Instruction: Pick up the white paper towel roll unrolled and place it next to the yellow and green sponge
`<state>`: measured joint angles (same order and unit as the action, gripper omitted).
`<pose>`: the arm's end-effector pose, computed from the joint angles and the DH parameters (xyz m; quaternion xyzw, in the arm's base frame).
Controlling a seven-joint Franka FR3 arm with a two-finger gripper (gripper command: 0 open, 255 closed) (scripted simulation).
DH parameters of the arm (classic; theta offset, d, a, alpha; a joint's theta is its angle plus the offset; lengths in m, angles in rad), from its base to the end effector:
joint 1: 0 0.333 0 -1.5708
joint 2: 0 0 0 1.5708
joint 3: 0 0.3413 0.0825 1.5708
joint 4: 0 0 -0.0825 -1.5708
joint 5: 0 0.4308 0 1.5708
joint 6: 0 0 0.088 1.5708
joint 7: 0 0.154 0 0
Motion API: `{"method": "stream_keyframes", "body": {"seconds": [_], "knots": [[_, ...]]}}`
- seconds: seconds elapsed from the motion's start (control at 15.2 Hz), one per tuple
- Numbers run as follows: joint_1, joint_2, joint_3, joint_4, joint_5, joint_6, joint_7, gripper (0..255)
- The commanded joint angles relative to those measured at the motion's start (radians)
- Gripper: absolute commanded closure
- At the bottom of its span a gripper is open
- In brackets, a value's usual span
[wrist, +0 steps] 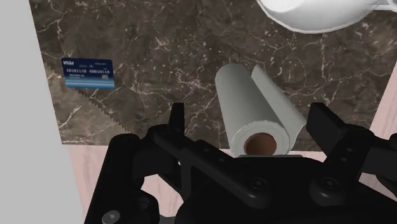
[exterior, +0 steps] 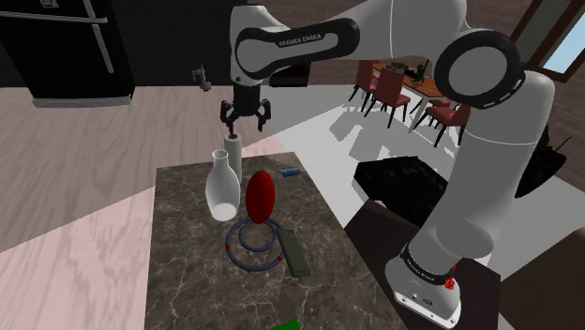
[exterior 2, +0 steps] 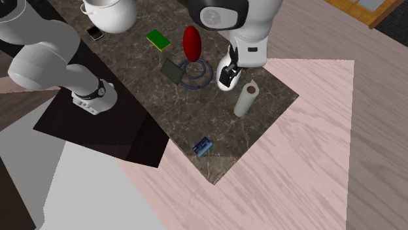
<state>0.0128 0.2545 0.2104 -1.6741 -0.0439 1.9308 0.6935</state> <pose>0.6721 0.1382 0.4185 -0.9734 0.2288 -0.0011 0.0069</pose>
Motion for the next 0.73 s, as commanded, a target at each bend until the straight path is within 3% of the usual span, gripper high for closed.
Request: {"method": "stream_keyframes", "body": {"seconds": [0.0,0.2,0.66], "knots": [[0.010,0.089,-0.003,0.097,-0.008,-0.015,0.033,0],[0.027,0.223,-0.012,0.250,-0.015,-0.042,0.074,0],[0.028,0.243,-0.015,0.187,-0.020,0.042,0.077,0]]}}
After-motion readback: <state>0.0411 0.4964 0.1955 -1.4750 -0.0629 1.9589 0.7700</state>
